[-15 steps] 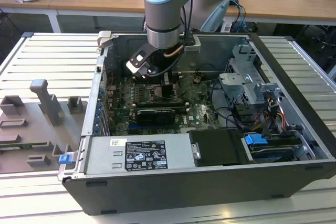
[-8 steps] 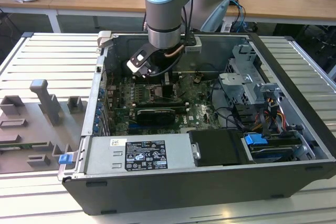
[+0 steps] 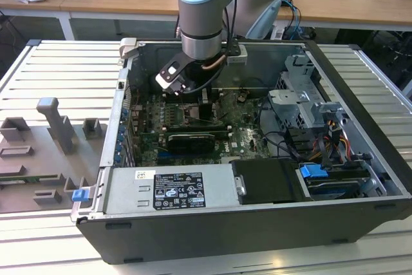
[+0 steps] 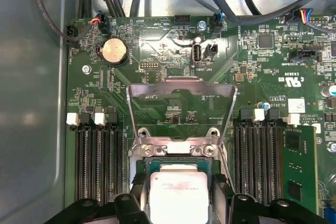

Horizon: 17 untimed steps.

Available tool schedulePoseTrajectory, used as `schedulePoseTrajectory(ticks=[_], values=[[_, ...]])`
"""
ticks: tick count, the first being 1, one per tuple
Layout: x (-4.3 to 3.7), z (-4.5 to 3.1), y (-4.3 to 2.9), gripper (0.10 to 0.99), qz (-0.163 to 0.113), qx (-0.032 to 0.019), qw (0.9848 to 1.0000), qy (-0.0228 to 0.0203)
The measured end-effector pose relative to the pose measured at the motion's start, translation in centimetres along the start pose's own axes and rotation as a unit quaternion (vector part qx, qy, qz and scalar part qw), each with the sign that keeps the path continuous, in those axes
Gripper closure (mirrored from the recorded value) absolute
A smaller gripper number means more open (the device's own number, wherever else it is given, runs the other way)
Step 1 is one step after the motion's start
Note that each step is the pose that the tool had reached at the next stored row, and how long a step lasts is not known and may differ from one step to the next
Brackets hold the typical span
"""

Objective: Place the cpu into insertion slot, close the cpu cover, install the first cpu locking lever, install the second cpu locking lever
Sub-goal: 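Place the cpu into insertion slot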

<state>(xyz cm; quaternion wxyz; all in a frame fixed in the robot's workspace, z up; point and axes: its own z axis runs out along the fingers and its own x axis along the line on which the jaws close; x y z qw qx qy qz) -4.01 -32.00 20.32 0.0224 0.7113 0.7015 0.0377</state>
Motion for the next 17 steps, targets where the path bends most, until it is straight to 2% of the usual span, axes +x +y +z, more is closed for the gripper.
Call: schedulePoseTrajectory(ticks=[2, 3, 9, 17], values=[[0.01, -0.36, 0.03, 0.494, 0.0, 0.0005, 1.0, 0.0001], [0.01, -0.49, 0.05, 0.624, 0.0, 0.0008, 1.0, 0.0001], [0.02, -1.06, 0.1, 0.98, 0.0, 0.0021, 1.0, 0.0], [0.03, -1.45, 0.13, 0.98, 0.0, 0.0021, 1.0, 0.0001]])
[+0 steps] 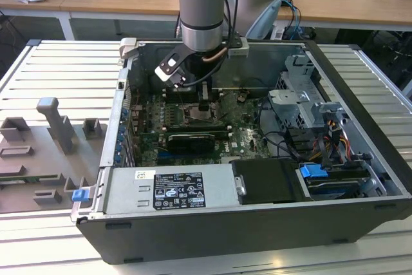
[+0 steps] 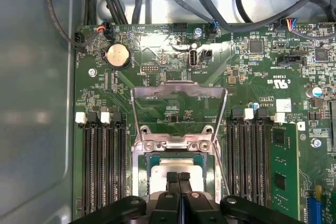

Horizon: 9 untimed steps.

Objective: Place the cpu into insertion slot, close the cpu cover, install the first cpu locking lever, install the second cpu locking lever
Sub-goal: 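Place the cpu into insertion slot, then close the cpu cover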

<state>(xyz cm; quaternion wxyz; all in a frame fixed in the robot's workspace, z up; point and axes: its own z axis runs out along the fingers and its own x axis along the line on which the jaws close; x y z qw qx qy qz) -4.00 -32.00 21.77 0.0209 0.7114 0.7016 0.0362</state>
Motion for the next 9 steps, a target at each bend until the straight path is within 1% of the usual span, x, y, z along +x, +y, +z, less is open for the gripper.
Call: schedulePoseTrajectory(ticks=[5, 7, 9], values=[[0.01, -0.22, 0.02, 0.98, 0.0, 0.0, 1.0, 0.0], [0.01, -0.52, 0.04, 0.98, 0.0, 0.0, 1.0, 0.0], [0.01, -0.52, 0.04, 0.98, 0.0, -0.0001, 1.0, 0.0001]])
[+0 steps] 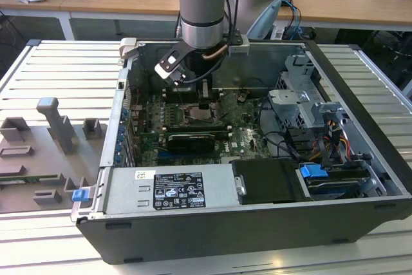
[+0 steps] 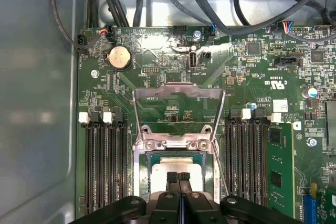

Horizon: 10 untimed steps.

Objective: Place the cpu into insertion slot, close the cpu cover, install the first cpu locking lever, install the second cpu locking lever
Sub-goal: 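Close the cpu cover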

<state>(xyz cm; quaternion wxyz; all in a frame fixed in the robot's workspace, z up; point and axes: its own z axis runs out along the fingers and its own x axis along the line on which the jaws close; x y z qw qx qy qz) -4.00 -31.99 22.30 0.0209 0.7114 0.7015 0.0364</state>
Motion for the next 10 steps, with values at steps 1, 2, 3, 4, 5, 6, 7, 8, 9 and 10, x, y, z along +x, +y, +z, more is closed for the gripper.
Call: schedulePoseTrajectory(ticks=[1, 2, 3, 4, 5, 6, 7, 8, 9, 10], values=[[0.0, -0.13, 0.01, 0.98, 0.0, 0.0002, 1.0, -0.0007], [0.01, -0.14, 0.01, 0.98, 0.0, 0.0001, 1.0, -0.0006], [0.01, -0.21, 0.01, 0.98, 0.0, 0.0002, 1.0, -0.0007], [0.02, -0.29, 0.02, 0.98, 0.0, 0.0001, 1.0, -0.0007], [0.02, -0.36, 0.02, 0.98, 0.0, 0.0001, 1.0, -0.0006], [0.02, -0.44, 0.03, 0.98, 0.0, 0.0001, 1.0, -0.0007], [0.02, -0.55, 0.04, 0.98, 0.0, 0.0001, 1.0, -0.0006], [0.03, -0.67, 0.05, 0.98, 0.0, 0.0001, 1.0, -0.0006], [0.03, -0.82, 0.06, 0.98, 0.0, 0.0001, 1.0, -0.0006], [0.04, -0.97, 0.07, 0.98, 0.0, 0.0001, 1.0, -0.0006]])
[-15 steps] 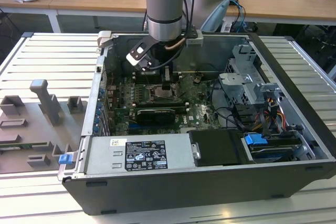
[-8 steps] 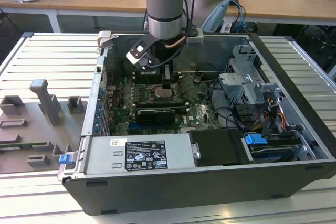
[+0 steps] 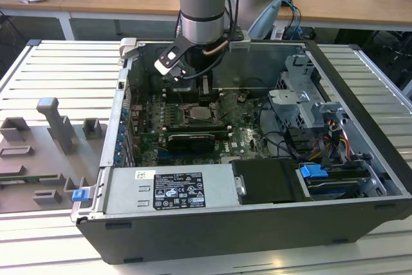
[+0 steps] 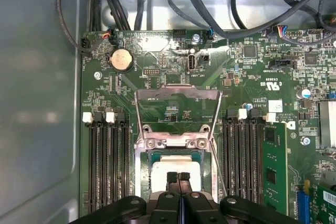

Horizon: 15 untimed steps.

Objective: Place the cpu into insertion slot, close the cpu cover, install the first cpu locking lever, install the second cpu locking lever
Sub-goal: 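Close the cpu cover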

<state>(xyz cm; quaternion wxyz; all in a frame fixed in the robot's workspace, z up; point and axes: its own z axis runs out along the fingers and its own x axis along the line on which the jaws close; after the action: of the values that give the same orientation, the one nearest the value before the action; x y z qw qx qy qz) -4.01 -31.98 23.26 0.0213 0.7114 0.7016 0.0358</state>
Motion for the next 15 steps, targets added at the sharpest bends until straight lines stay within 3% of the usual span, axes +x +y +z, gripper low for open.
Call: schedulePoseTrajectory(ticks=[15], values=[[0.01, -0.58, 0.05, 0.98, 0.0, -0.0001, 1.0, 0.0001]])
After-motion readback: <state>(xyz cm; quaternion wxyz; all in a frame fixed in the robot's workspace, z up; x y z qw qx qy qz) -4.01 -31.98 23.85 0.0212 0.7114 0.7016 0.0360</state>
